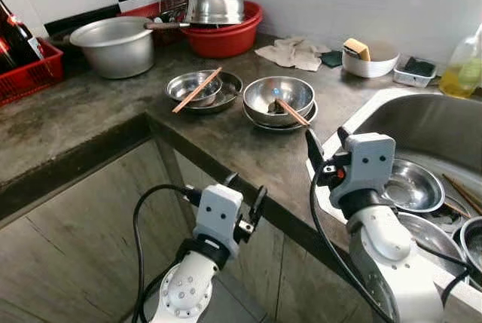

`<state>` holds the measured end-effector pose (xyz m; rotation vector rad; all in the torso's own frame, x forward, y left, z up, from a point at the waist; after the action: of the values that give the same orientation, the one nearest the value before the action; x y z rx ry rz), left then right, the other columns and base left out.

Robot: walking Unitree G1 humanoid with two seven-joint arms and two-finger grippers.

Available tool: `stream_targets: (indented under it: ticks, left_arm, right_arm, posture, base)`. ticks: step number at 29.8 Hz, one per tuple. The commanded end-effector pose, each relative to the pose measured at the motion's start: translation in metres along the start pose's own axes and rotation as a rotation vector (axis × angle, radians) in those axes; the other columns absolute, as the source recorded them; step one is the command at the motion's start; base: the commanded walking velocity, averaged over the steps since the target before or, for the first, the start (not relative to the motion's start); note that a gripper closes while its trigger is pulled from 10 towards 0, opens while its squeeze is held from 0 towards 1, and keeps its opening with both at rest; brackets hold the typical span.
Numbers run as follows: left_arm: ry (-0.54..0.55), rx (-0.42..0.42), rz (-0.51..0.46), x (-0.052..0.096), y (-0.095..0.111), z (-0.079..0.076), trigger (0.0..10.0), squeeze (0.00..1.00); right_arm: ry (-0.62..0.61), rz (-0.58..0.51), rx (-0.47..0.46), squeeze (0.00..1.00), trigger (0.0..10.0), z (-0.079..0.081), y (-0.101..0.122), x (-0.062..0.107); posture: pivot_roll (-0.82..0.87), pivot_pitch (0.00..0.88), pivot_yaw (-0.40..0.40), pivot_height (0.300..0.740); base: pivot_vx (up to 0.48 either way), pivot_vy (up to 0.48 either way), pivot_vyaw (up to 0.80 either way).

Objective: Kitchen organization

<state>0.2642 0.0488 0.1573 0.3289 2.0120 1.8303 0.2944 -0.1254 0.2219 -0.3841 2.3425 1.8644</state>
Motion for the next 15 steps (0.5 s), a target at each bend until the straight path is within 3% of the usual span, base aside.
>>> stream_targets:
  ticks: [1, 2, 9, 13, 14, 15]
  left_arm:
    - [0.002, -0.004, 0.001, 0.002, 0.001, 0.001, 10.0, 0.00]
    - [0.002, -0.004, 0.001, 0.002, 0.001, 0.001, 10.0, 0.00]
    - [-0.030, 0.031, -0.008, 0.002, 0.002, -0.004, 10.0, 0.00]
    - [-0.107, 0.091, -0.005, 0.004, 0.001, -0.020, 10.0, 0.00]
    - [-0.122, 0.093, -0.008, 0.005, 0.002, -0.022, 10.0, 0.00]
    - [-0.141, 0.104, -0.012, 0.006, 0.003, -0.027, 10.0, 0.00]
  right_arm:
    - [-0.018, -0.046, 0.005, 0.35, 10.0, -0.001, 0.011, 0.001]
    - [-0.019, -0.050, -0.002, 1.00, 10.0, -0.001, 0.012, 0.001]
    - [-0.014, -0.062, 0.020, 1.00, 10.0, -0.001, 0.012, 0.002]
    - [-0.024, -0.051, 0.013, 1.00, 10.0, 0.000, 0.009, -0.002]
    - [-0.025, -0.049, 0.013, 0.86, 10.0, 0.000, 0.009, -0.003]
    - [-0.030, -0.046, 0.029, 0.00, 10.0, -0.001, 0.007, -0.008]
  posture:
    - [0.09, 0.073, 0.013, 0.740]
    - [0.09, 0.073, 0.013, 0.740]
    - [0.08, 0.077, 0.013, 0.740]
    - [0.08, 0.079, 0.015, 0.740]
    - [0.08, 0.079, 0.015, 0.740]
    - [0.08, 0.080, 0.017, 0.740]
  base:
    - [0.000, 0.000, 0.00]
    - [0.000, 0.000, 0.00]
    - [0.000, 0.000, 0.00]
    - [0.000, 0.000, 0.00]
    - [0.000, 0.000, 0.00]
    - [0.000, 0.000, 0.00]
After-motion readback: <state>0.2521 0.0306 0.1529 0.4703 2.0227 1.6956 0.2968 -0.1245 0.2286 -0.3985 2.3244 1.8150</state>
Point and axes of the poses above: a point about 5 cm out from each wrist's last joint towards the gripper, its own x axis pointing back from the gripper into the wrist, its own y axis along the axis of the wrist's last joint, z = x × y, the point moved 4 cm from there along -x, pointing out of the wrist towards the gripper, and after that the axes turned 12 degrees about x, right-handed, at the moved point
